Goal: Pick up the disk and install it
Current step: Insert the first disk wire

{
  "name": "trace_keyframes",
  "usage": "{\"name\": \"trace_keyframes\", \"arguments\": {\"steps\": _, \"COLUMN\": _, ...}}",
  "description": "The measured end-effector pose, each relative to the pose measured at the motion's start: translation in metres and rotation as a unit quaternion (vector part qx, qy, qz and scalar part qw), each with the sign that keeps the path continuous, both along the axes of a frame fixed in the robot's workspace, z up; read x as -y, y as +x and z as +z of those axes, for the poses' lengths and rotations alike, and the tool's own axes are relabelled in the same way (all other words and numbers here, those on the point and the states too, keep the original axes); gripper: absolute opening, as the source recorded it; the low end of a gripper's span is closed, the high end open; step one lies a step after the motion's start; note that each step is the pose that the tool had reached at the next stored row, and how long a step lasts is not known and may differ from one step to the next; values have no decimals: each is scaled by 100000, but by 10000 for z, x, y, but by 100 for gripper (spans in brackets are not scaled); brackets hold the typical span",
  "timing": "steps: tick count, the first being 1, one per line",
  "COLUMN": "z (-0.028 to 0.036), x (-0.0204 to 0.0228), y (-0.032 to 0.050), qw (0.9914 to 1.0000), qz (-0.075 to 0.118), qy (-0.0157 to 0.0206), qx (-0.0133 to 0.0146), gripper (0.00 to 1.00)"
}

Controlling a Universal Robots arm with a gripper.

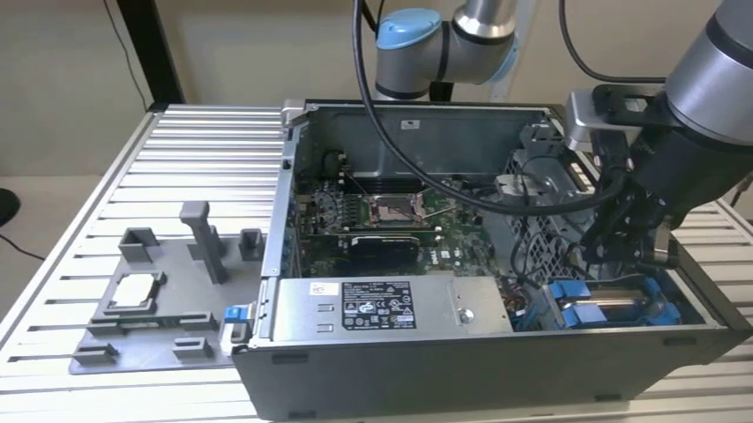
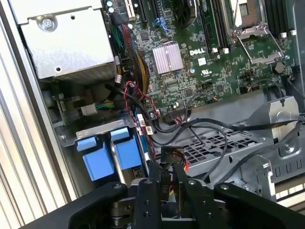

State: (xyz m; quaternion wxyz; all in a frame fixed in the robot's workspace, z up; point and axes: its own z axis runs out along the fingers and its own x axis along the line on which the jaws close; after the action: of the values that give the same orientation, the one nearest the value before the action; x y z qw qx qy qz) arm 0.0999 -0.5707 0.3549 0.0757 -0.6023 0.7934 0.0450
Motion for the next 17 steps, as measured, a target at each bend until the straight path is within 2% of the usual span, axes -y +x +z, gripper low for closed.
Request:
{"name": "trace_keyframes", "arguments": {"steps": 9, "z": 0, "x": 0, "y": 0, "qw": 100000, "qz": 8, "qy": 0, "qx": -19, "gripper": 0}}
{"name": "trace_keyframes", "arguments": {"steps": 12, "z": 11, "x": 0, "y": 4, "qw": 99999, "qz": 8, "qy": -54, "qx": -349, "gripper": 0}}
{"name": "trace_keyframes", "arguments": {"steps": 13, "z": 14, "x": 0, "y": 3, "qw": 99999, "qz": 0, "qy": -210, "qx": -483, "gripper": 0}}
{"name": "trace_keyframes", "arguments": {"steps": 15, "z": 17, "x": 0, "y": 3, "qw": 99992, "qz": -1, "qy": -1061, "qx": -693, "gripper": 0}}
{"name": "trace_keyframes", "arguments": {"steps": 16, "z": 17, "x": 0, "y": 4, "qw": 99990, "qz": -1, "qy": -1215, "qx": -697, "gripper": 0}}
{"name": "trace_keyframes", "arguments": {"steps": 17, "z": 17, "x": 0, "y": 4, "qw": 99990, "qz": 0, "qy": -1217, "qx": -698, "gripper": 0}}
